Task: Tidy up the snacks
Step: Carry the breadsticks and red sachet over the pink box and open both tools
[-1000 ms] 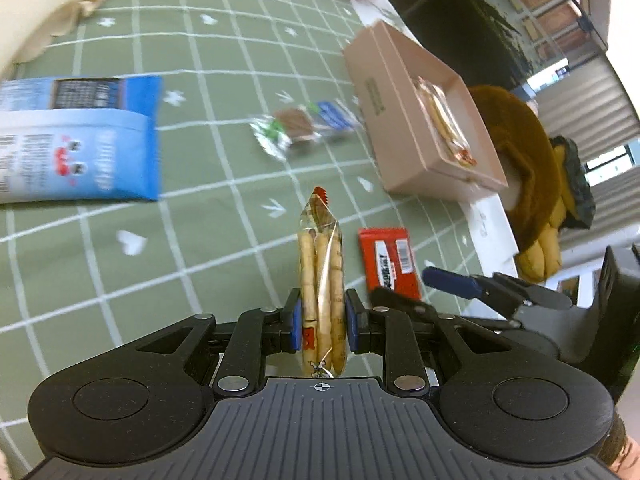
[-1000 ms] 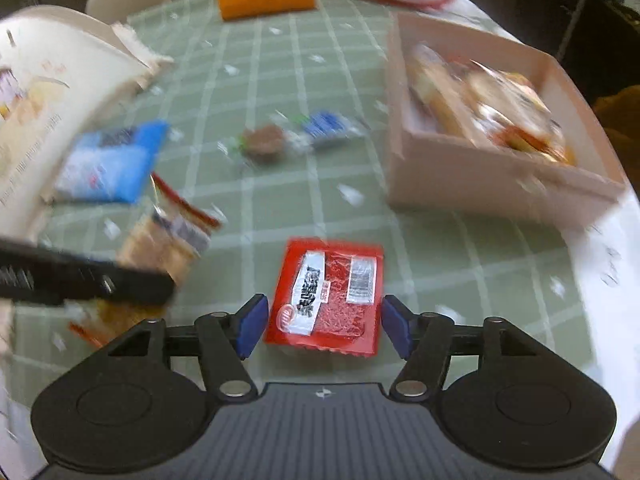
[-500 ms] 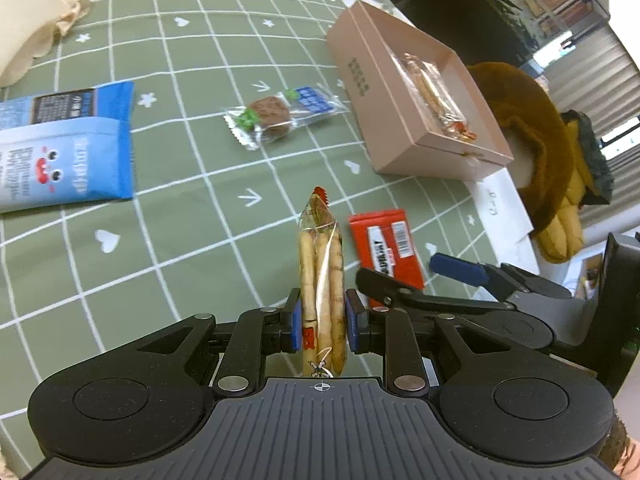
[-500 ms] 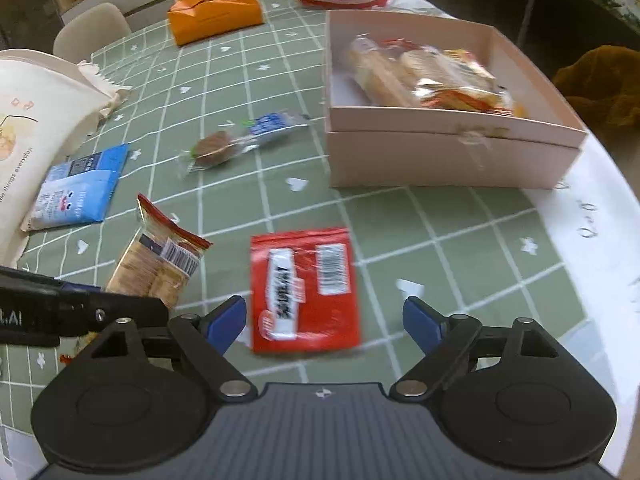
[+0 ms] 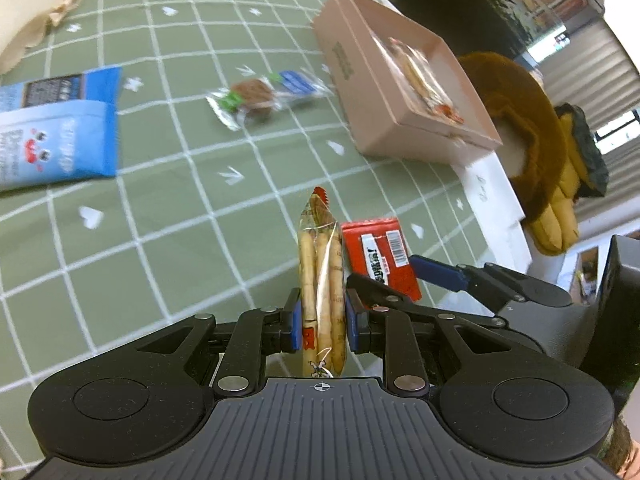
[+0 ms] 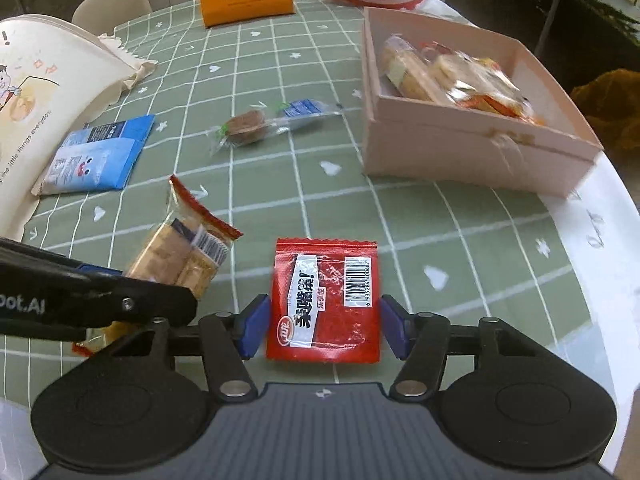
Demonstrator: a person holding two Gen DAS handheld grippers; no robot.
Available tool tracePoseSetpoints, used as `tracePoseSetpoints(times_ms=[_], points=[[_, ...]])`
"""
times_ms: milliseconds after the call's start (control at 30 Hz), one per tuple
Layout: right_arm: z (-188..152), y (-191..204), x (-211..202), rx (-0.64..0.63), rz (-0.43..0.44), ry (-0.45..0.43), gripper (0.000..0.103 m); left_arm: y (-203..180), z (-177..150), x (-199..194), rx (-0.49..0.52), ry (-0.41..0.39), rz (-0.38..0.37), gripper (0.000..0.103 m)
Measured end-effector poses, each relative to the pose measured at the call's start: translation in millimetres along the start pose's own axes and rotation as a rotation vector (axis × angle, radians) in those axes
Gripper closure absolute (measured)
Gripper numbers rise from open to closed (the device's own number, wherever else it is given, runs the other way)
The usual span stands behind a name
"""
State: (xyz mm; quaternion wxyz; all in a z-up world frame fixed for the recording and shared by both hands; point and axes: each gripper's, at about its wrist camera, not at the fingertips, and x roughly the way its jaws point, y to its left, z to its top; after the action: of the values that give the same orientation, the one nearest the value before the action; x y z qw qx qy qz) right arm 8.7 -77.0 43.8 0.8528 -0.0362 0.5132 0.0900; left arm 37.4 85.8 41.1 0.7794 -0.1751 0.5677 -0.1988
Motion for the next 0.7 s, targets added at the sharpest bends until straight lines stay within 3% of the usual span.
tracePoseSetpoints(times_ms=[200, 333, 467, 600, 700], points=[[-15, -32, -30, 0.067, -0.019, -0.029, 0.044, -31, -11, 14, 0.06, 0.039, -0.04, 0.078], [-18, -59, -52, 0.116, -0.044, -0.06, 0.045, -56, -7, 10, 0.092, 0.011, -0.084, 0.078], [2, -88, -98, 0.156, -0.055, -0.174, 0.045, -93, 34, -33, 0.15, -0.147, -0.154, 0.078], [49, -112, -167, 0.136, -0.086, -0.373, 0.045, -128, 83, -84, 0.219, -0.32, -0.164, 0.078], [84, -128, -209, 0.142, -0.084, -0.484, 0.045, -149, 112, -104, 0.256, -0.388, -0.147, 0.078]])
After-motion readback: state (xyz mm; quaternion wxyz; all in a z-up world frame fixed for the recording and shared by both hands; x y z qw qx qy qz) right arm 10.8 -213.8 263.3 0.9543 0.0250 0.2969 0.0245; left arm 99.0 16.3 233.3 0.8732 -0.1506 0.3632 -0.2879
